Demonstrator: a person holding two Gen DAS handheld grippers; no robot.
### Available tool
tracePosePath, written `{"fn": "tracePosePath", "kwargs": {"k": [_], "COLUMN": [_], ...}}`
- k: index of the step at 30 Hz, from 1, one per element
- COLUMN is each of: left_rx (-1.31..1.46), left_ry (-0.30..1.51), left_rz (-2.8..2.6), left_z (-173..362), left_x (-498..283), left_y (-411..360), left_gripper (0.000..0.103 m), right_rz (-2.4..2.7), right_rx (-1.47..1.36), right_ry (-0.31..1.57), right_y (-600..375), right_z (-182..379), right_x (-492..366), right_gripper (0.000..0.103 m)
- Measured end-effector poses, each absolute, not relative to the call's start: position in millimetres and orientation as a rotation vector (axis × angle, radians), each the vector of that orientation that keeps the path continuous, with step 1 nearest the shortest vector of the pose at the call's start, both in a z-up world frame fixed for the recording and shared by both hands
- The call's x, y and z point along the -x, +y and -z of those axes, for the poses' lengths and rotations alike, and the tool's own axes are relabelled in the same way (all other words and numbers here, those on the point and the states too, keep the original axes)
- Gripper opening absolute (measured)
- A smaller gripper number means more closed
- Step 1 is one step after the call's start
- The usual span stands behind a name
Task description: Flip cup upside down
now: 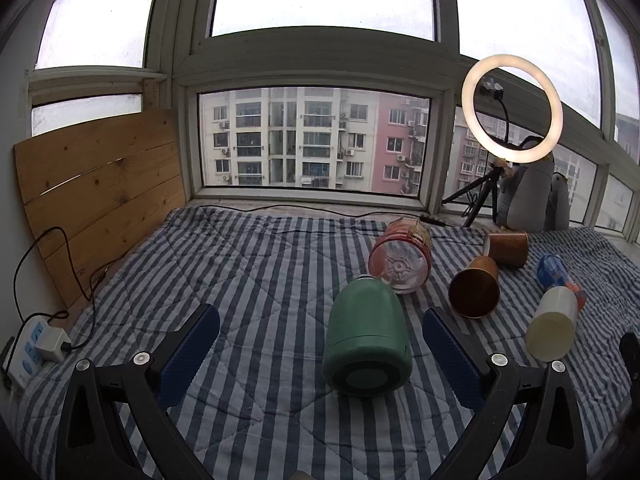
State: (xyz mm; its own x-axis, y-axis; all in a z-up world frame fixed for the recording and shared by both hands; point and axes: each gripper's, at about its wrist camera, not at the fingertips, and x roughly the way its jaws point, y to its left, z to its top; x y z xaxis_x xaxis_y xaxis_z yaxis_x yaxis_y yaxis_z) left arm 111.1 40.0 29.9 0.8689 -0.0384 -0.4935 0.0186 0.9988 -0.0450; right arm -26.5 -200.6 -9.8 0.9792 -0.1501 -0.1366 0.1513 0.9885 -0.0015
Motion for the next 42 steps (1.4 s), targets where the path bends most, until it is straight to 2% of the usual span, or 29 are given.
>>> {"fn": "tracePosePath", "kwargs": {"k": [9, 11, 17, 26, 37, 42], "left_rx": [0.228, 0.269, 0.341, 0.315, 0.213, 0.079], "left_ry": [0.825, 0.861, 0.960, 0.969, 0.954, 0.840], "left_rz": [0.048, 0.040, 0.083, 0.195, 0.308, 0.284], "left_z": [-1.5, 8.9, 42.4, 40.0, 41.7, 32.2], "left_x": [-221.7, -237.9, -274.5, -264.6, -235.4, -203.3], "left_y": [75.3, 84.7, 98.3, 73.5, 19.8, 2.7], "left_gripper": [0.099, 0.089, 0.078, 0.076, 0.076, 0.078], "right_rz": [0.150, 0.147, 0.137, 0.098, -0.048, -0.115], "right_rx": [-0.010, -0.010, -0.008, -0.044, -0.155, -0.116], "right_ry": [0.138, 0.140, 0.147, 0.212, 0.454, 0.525], "right_y": [-200.5, -201.1, -200.6, -208.1, -221.9, -210.0], "right_z": [9.3, 8.8, 7.4, 5.8, 19.2, 22.0], "right_x": [27.1, 26.9, 26.0, 14.8, -26.4, -36.6], "right_gripper": [0.101, 0.101, 0.101, 0.101, 0.101, 0.100]}}
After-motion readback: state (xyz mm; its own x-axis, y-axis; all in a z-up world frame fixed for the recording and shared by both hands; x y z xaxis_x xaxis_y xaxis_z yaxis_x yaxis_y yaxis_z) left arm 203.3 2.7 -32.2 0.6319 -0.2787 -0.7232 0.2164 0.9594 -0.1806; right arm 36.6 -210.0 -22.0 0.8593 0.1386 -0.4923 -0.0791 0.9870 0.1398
